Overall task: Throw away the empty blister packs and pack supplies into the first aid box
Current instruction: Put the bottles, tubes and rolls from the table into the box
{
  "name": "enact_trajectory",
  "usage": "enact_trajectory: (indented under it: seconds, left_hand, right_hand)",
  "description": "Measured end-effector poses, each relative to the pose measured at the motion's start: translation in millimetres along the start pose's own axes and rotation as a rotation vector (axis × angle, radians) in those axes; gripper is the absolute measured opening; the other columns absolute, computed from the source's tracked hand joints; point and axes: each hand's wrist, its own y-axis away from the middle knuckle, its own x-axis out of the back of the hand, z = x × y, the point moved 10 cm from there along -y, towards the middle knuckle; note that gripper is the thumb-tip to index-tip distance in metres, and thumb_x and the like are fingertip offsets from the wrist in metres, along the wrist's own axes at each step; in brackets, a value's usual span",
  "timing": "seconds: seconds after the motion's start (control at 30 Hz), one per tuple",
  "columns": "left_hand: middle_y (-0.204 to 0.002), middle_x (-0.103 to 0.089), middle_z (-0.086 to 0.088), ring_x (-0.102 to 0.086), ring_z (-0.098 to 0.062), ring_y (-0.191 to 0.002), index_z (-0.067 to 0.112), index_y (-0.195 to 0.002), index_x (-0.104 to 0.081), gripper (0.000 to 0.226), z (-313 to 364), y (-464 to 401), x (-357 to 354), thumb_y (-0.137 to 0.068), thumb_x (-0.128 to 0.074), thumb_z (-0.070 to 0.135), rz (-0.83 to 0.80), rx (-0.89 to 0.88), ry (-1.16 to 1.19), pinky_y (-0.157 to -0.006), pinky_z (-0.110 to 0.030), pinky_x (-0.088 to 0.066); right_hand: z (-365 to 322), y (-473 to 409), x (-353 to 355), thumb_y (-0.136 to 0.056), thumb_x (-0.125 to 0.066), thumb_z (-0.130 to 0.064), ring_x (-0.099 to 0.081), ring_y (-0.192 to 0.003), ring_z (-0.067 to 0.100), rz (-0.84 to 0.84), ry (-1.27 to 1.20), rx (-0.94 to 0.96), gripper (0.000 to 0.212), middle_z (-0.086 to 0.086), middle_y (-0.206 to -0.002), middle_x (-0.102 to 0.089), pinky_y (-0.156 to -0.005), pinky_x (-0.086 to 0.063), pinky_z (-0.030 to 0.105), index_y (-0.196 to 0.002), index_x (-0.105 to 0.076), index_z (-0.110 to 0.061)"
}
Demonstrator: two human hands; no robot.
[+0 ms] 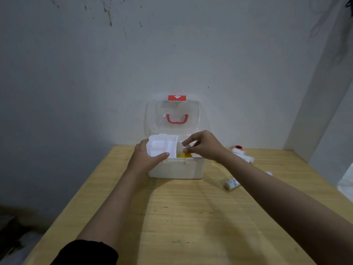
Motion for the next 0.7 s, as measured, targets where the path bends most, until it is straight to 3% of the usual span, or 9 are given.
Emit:
enact_trajectory:
  seconds: [0.17,0.33,0.4,0.53,0.7]
  left_hand:
    - [-0.149,-0.037,-0.006,-0.041,-0.026,-0.130,0.020,-0.145,-0.032,0.099,1,2,0,-0.064,-0.079,0.053,0.024,-0.014,0.035,-0.098,-0.041,-0.041]
    - [-0.147,-0.041,-0.005,-0.044,-0.027,-0.128,0.022,-0.142,-0.034,0.100,-5,1,0,-0.060,-0.079,0.058,0.037,0.008,0.066,-0.098,-0.045,-0.045]
    - [-0.146,-0.042,-0.004,-0.045,-0.028,-0.127,0.023,-0.142,-0.035,0.100,-5,1,0,-0.059,-0.079,0.059,0.044,0.013,0.077,-0.097,-0.045,-0.046]
    - [-0.146,-0.043,-0.004,-0.045,-0.028,-0.128,0.023,-0.142,-0.036,0.097,-5,3,-1,-0.062,-0.079,0.057,0.060,0.017,0.096,-0.095,-0.043,-0.045]
    - [-0.145,-0.044,-0.003,-0.044,-0.027,-0.127,0.022,-0.143,-0.036,0.093,-4,7,1,-0.066,-0.079,0.051,0.076,0.022,0.117,-0.092,-0.039,-0.042]
  right_hand:
    - [15,16,37,-0.074,-0.079,-0.020,-0.070,-0.082,0.012,0.056,-0.024,-0.012,0.026,-0.001,-0.104,-0.073,-0.081,-0.055,0.027,-0.099,-0.074,-0.016]
    - [67,58,92,-0.076,-0.076,-0.017,-0.068,-0.082,0.013,0.159,0.042,-0.155,0.017,0.001,-0.094,-0.073,-0.078,-0.055,0.030,-0.093,-0.073,-0.015]
    - [92,75,101,-0.075,-0.077,-0.014,-0.067,-0.084,0.012,0.112,0.125,-0.226,0.021,0.001,-0.099,-0.073,-0.077,-0.053,0.028,-0.095,-0.073,-0.016]
    - [142,102,83,-0.070,-0.079,-0.015,-0.060,-0.094,0.012,-0.174,0.423,-0.358,0.037,-0.008,-0.106,-0.065,-0.077,-0.046,0.025,-0.104,-0.071,-0.026]
    - [163,111,77,-0.068,-0.077,-0.020,-0.058,-0.098,0.013,-0.081,0.438,-0.337,0.035,-0.008,-0.106,-0.067,-0.086,-0.050,0.034,-0.099,-0.070,-0.034]
